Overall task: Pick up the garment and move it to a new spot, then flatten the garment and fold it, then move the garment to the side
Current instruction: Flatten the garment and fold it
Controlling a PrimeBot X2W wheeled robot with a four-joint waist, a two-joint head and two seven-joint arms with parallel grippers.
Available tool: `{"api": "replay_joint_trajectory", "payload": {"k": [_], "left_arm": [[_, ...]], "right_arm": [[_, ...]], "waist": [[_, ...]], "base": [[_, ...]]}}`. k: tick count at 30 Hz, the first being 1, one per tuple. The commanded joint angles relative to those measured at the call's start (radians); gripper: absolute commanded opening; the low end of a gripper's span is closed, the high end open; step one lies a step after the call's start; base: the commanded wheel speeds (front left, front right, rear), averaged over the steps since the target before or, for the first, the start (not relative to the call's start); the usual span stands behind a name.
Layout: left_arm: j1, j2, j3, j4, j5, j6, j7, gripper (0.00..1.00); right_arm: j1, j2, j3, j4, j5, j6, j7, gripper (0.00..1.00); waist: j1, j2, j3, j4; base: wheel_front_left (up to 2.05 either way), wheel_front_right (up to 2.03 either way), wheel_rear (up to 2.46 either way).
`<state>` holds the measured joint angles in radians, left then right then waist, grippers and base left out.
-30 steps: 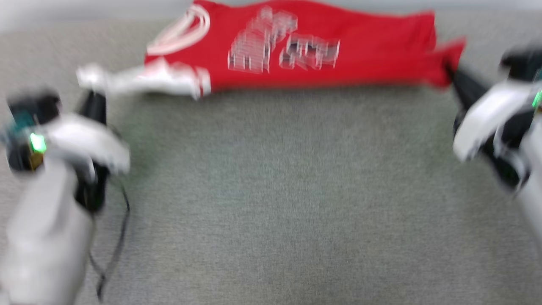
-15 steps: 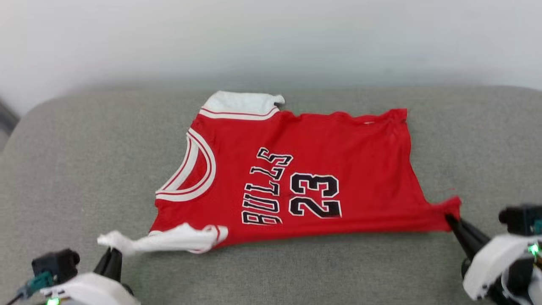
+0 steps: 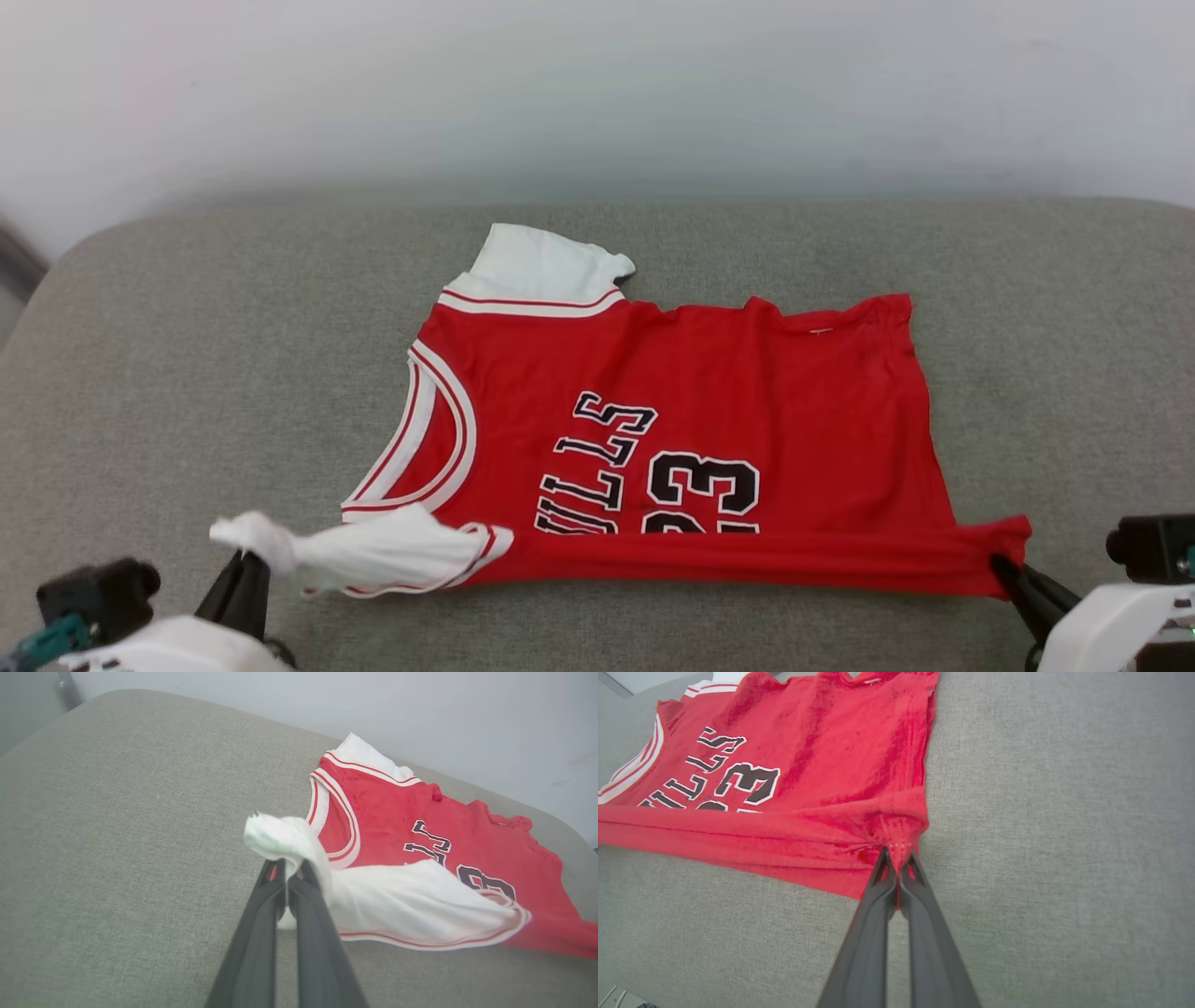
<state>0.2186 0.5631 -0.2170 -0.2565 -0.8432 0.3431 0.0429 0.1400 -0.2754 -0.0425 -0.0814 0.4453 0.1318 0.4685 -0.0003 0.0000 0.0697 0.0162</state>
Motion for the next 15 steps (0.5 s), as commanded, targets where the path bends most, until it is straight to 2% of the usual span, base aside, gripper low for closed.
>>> {"api": "replay_joint_trajectory", "payload": {"k": [1, 7, 15], "left_arm": [[-0.059, -0.008, -0.008, 0.015, 0.012, -0.012, -0.002, 0.00], [-0.203, -0.033, -0.043, 0.101, 0.031, -0.059, -0.017, 0.00], [-0.375, -0.090, -0.099, 0.290, 0.040, -0.147, -0.041, 0.00]], "right_arm": [[-0.034, 0.022, -0.015, -0.013, -0.020, -0.002, 0.039, 0.00], [-0.137, 0.047, -0.009, 0.003, -0.047, -0.002, 0.076, 0.00], [-0.274, 0.042, 0.051, 0.122, -0.047, -0.002, 0.051, 0.00]], "waist": [[0.0003, 0.0000, 0.021, -0.002], [0.0003, 0.0000, 0.076, -0.007], [0.0003, 0.0000, 0.176, -0.013]], "base": [[0.00, 0.00, 0.00], [0.00, 0.00, 0.00], [0.00, 0.00, 0.00]]}}
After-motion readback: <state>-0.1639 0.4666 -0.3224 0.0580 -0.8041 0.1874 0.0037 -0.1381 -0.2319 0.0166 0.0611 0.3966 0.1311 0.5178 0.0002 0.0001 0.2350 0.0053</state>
